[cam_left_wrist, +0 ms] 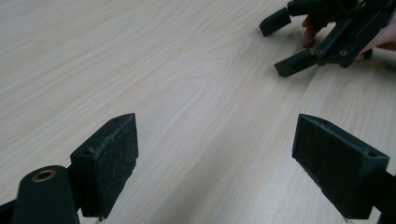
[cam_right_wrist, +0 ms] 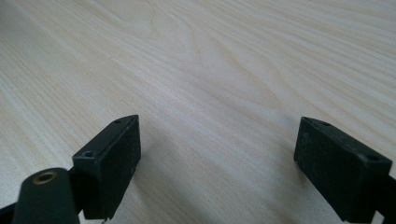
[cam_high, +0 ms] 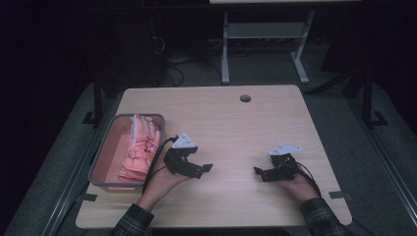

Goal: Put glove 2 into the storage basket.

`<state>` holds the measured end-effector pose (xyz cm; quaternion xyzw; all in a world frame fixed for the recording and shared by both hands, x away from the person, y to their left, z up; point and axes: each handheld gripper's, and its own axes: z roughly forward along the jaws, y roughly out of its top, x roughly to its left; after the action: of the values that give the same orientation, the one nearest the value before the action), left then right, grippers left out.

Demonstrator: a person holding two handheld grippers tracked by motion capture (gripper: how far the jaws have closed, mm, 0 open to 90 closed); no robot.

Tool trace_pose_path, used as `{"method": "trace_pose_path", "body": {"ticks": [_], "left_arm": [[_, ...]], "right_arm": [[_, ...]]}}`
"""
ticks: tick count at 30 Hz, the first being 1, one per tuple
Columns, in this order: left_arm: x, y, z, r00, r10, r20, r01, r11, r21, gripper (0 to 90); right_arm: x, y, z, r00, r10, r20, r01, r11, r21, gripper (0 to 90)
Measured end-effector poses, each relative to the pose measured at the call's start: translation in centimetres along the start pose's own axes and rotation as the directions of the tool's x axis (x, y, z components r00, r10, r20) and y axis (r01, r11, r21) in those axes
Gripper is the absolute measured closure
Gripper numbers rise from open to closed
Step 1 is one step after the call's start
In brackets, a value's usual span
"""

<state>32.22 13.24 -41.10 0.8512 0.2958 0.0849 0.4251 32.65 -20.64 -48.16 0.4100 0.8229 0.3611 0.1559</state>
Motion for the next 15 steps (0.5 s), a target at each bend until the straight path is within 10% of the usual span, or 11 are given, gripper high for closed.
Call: {"method": "trace_pose_path", "body": {"ticks": [15], "left_arm": [[-1.3, -2.6, 5.0, 0.9978, 0.062, -0.023, -0.059, 0.9927, 0.106, 13.9]], "right_arm": [[0.0, 0.0, 0.0, 1.0000, -0.002, -0.002, 0.002, 1.000, 0.001, 14.1]]}}
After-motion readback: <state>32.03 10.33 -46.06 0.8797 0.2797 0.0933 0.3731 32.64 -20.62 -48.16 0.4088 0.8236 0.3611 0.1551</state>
